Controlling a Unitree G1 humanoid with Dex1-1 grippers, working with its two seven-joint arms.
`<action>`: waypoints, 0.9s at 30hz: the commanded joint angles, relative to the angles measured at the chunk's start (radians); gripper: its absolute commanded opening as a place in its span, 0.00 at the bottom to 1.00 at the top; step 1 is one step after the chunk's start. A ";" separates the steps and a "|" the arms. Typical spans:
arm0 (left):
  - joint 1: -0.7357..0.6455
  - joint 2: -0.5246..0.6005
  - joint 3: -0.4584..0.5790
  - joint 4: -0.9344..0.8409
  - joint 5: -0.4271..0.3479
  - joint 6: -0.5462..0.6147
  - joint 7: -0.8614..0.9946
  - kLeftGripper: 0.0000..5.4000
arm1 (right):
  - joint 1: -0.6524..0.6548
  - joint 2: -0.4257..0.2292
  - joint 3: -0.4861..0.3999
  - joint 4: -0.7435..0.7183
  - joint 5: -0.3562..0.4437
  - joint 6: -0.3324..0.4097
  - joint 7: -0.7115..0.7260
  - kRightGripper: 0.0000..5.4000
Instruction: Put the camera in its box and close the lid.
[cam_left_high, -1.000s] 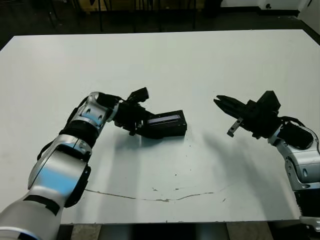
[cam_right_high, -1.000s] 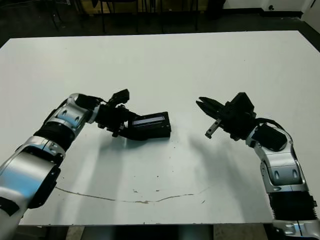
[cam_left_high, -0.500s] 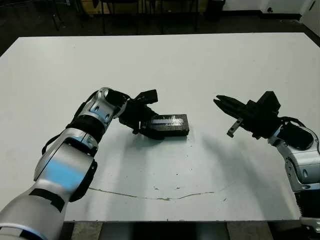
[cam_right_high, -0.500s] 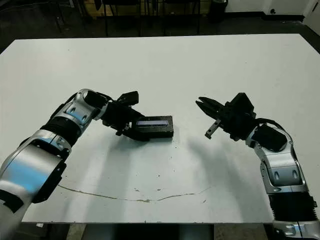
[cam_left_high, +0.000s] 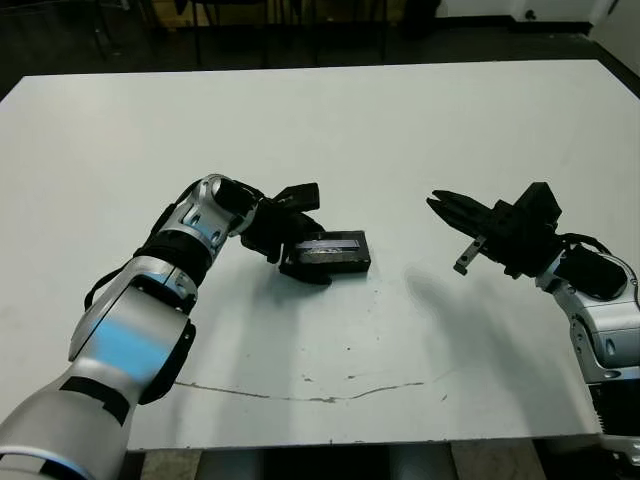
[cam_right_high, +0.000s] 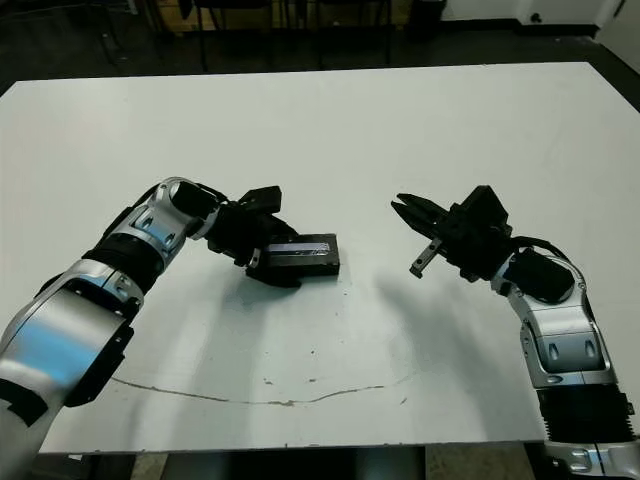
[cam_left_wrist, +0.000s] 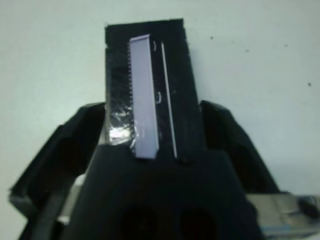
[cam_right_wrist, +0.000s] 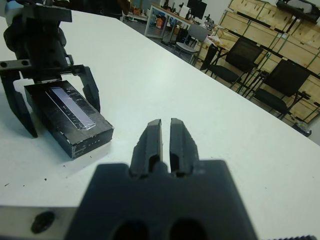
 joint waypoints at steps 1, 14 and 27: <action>0.096 0.063 0.000 0.047 0.031 -0.030 0.002 0.94 | 0.014 -0.007 -0.001 0.006 0.004 0.002 0.006 0.00; 0.398 0.331 0.163 -0.164 -0.158 -0.216 -0.055 1.00 | 0.019 -0.005 0.003 -0.002 0.016 0.022 0.009 0.00; 0.656 0.419 0.403 -0.751 -0.357 0.158 0.252 0.97 | 0.030 -0.003 0.006 -0.015 0.010 0.025 -0.004 0.00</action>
